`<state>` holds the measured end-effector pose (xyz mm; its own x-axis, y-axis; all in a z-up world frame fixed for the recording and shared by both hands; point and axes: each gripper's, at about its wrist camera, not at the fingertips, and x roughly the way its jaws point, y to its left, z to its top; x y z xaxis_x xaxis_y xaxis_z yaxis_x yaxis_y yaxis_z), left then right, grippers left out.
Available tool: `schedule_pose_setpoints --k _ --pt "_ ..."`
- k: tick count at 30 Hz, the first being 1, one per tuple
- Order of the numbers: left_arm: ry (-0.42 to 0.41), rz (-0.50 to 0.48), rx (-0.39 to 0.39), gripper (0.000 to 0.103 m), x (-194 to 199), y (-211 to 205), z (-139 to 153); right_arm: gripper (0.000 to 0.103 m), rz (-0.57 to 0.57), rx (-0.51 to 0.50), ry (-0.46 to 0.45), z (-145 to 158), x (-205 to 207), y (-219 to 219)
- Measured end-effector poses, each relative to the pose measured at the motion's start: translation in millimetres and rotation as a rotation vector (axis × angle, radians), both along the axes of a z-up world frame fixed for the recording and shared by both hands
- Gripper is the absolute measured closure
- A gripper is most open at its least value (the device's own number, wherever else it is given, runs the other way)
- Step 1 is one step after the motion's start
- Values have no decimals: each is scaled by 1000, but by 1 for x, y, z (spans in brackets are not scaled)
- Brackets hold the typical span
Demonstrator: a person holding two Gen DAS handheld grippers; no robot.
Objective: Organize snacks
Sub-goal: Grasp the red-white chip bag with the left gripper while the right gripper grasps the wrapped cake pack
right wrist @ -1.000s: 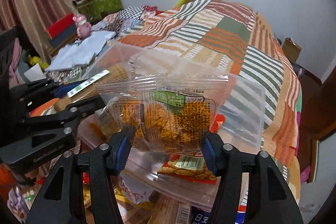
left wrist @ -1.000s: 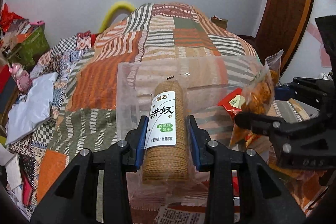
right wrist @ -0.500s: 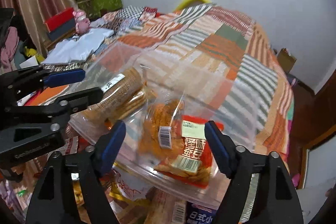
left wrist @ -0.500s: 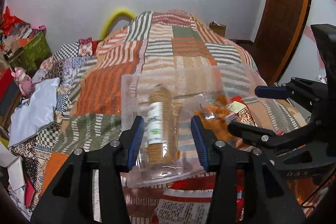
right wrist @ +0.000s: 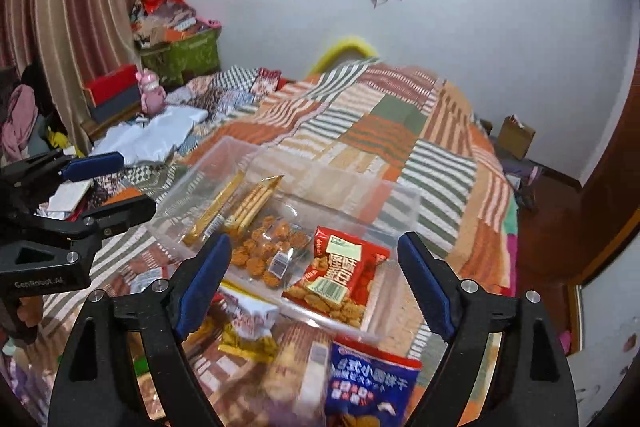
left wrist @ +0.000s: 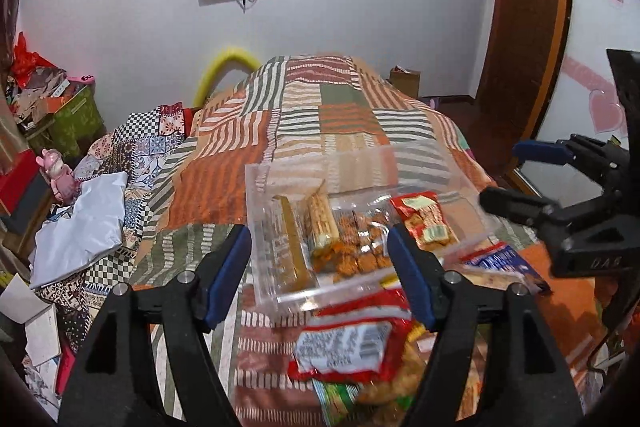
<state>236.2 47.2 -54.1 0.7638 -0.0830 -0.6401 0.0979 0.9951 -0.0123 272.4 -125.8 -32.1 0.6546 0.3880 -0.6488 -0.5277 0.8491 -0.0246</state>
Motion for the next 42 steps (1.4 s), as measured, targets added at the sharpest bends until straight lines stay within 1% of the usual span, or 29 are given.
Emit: schedule_pose_setpoints --k 3,7,11,12,16,17,18,19,20,25,28,30,31,32,34,36,39,42 --pt "9 -16 1 33 -12 -4 -3 18 -7 19 -31 4 -20 -14" --pt "35 -38 -7 32 -26 -8 -12 18 -14 28 -38 1 -30 -22" --pt "71 -56 -8 31 -36 -13 -27 10 -26 31 -36 -11 -45 -31" --pt "80 -60 -6 30 -37 -14 -31 10 -28 27 -35 -14 -47 -32" --pt "122 -71 2 30 -38 -16 -50 10 -20 18 -1 -33 -53 -33" --pt "133 -72 2 30 -38 -16 -55 10 -16 10 21 -44 -53 -30" --pt "144 -71 2 30 -38 -16 -60 10 -16 10 21 -44 -53 -30" --pt "154 -68 5 30 -36 -16 -65 10 -16 4 49 -57 -48 -26" --pt "158 -68 5 30 -36 -17 -68 10 -16 4 49 -57 -48 -26" --pt "183 -64 -18 30 -26 -16 -79 11 -22 -11 94 -82 -38 -22" --pt "187 -64 -14 30 -21 -15 -80 15 -24 -1 121 -88 -34 -23" --pt "197 -73 -15 31 -18 -15 -80 29 -25 2 141 -92 -32 -24" --pt "201 -76 -17 33 -17 -14 -80 30 -26 2 150 -94 -30 -24" --pt "204 -77 -17 35 -17 -14 -80 32 -16 24 175 -95 -27 -27" --pt "217 -82 -16 43 -13 -12 -80 39 -17 36 183 -95 -25 -29" --pt "224 -82 -24 44 -10 -8 -80 47 -15 54 194 -93 -23 -34" --pt "221 -77 -21 50 -8 -4 -79 56 -26 63 192 -92 -21 -38" --pt "222 -79 -24 54 -7 -1 -77 58 -27 79 206 -93 -18 -42"
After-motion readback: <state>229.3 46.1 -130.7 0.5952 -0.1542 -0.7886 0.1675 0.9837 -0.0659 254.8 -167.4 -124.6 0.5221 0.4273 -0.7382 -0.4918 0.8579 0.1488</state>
